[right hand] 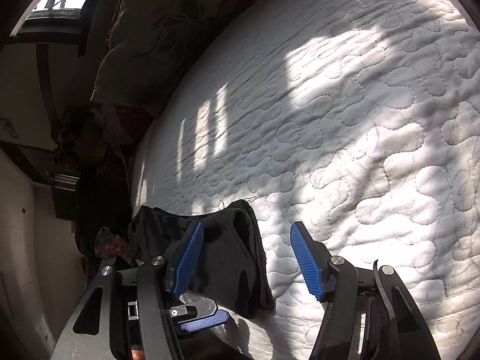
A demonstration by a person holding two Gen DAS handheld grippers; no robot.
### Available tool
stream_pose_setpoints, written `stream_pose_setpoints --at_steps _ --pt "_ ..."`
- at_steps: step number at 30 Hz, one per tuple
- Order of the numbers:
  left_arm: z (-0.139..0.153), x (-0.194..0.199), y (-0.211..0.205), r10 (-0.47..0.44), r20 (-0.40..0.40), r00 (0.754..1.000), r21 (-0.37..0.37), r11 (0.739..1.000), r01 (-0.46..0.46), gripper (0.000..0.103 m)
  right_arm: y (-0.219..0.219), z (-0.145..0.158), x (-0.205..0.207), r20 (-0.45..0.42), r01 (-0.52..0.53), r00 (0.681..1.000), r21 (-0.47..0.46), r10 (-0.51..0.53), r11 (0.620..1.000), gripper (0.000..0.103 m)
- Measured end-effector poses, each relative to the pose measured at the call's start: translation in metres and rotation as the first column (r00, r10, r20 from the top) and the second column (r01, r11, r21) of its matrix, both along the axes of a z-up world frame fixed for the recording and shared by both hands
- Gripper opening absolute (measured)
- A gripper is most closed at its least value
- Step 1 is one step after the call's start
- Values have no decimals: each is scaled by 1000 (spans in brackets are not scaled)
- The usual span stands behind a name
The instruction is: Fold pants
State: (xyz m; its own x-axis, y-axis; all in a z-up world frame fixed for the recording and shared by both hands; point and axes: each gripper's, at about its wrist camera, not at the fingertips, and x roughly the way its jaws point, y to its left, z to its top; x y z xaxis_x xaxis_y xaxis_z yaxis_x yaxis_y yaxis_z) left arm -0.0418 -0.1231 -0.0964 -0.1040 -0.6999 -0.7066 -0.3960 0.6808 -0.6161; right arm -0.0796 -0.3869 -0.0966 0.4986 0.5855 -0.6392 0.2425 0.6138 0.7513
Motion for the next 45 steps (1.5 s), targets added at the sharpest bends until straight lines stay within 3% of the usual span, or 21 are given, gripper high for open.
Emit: stream_pose_setpoints --at_steps 5,10,16,24,27,37,40,44,45 --pt "-3 3 12 40 -26 999 -30 999 -40 42 9 -12 30 -31 -83 996 52 85 995 64" --pt "-10 4 21 92 -63 994 -60 994 -95 42 19 -19 63 -58 -218 971 166 230 962 64" --pt "-12 4 31 115 -55 992 -76 990 -120 42 26 -17 67 -27 -383 920 147 390 912 60" --pt "-11 14 21 118 -32 993 -67 991 -120 47 10 -24 65 25 -315 948 221 318 923 59" --pt "-4 25 26 123 22 992 -79 990 -121 40 9 -28 62 29 -295 955 240 297 925 60" --pt "-11 13 15 88 5 996 -78 993 -87 39 12 -28 61 47 -290 957 239 287 927 59" --pt "-11 13 20 101 -9 995 -88 991 -101 39 18 -25 62 40 -336 942 180 334 925 50" --pt "-16 14 20 102 -18 995 -83 991 -103 38 11 -34 60 14 -341 939 182 344 922 27" --pt "-16 16 18 101 -22 995 -82 991 -103 38 11 -35 60 8 -341 939 173 344 924 26"
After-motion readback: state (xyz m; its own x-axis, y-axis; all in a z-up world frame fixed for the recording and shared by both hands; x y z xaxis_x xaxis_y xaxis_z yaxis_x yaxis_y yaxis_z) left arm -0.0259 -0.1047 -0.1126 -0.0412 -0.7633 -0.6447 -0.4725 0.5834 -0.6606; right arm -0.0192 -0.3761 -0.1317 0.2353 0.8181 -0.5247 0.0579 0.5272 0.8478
